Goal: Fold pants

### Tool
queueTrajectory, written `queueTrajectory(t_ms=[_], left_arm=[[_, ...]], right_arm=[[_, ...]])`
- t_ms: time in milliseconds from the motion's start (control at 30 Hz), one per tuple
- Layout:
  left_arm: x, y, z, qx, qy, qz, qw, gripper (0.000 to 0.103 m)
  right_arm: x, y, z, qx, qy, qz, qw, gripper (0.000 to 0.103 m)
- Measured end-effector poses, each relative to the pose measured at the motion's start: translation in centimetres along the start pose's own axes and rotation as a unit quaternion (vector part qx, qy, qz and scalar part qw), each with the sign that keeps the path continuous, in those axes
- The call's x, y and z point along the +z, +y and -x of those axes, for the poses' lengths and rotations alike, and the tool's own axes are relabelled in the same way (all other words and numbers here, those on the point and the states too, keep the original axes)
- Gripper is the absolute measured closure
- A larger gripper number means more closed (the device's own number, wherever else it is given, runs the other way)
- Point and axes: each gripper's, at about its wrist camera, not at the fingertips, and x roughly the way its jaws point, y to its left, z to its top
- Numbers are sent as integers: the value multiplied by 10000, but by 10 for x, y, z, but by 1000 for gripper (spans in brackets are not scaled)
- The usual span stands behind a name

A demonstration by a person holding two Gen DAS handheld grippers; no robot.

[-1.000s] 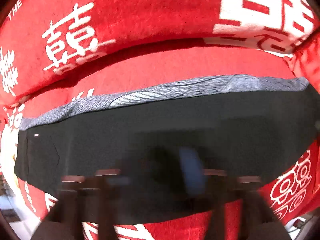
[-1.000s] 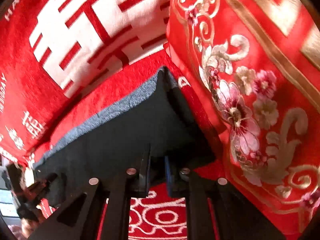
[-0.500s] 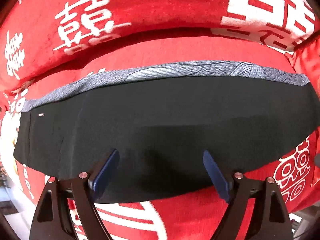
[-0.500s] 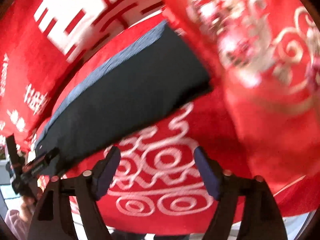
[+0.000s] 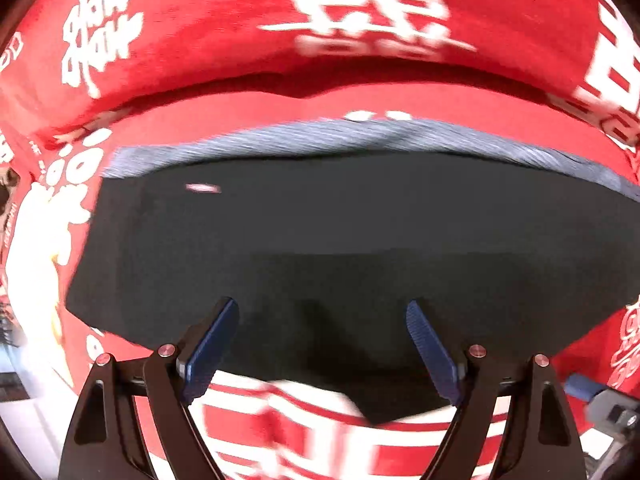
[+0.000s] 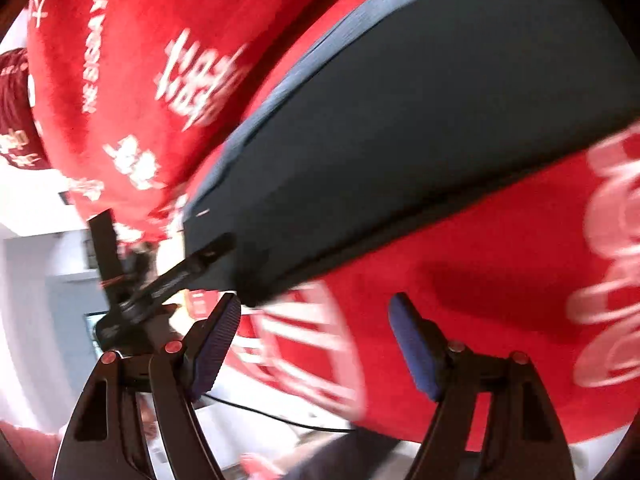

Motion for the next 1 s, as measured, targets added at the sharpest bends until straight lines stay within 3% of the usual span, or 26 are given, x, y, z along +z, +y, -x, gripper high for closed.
queueTrajectory(t_ms=[100,200,467,600,700,733,767,800,833,933,1000], left_arm=[[4,26,-5,-17,-7,-51,10000,16],[6,33,-11,-165,-14,-199,9997,16],[2,20,-13,-511,-206,-242,9982,16],[2,6,-14,-605,-154,-317,9975,16],[-1,-5,-30,-795,188,-355,9960,17],[-3,-8,-32,-790,227,-339,9960,19],[-5,-12,-31,-863,217,-394,9953,31],[-7,-14,-28,-893,198,-461,9947,42],[-11,-19,-22,-837,130,-589,9947,42],[-30,-30,-16,-553,32,-955,9939,42],[-45,-34,-22,-403,-11,-1080,9933,42]], right_arm=[[-6,21,-46,255,14,-100,9996,25],[-8,29,-73,126,-20,-202,9997,26],[-3,33,-54,182,-372,-230,9989,32],[9,24,-65,156,-327,-460,9983,33],[15,7,-68,314,-335,-927,9946,57],[17,3,-68,318,-307,-1045,9935,80],[19,-2,-66,266,-285,-1184,9922,94],[20,-2,-64,362,-273,-1212,9916,94],[19,6,-57,451,-318,-1020,9933,94],[7,30,-48,184,-257,-296,9991,94],[-2,29,-52,-254,-220,-105,9994,94]])
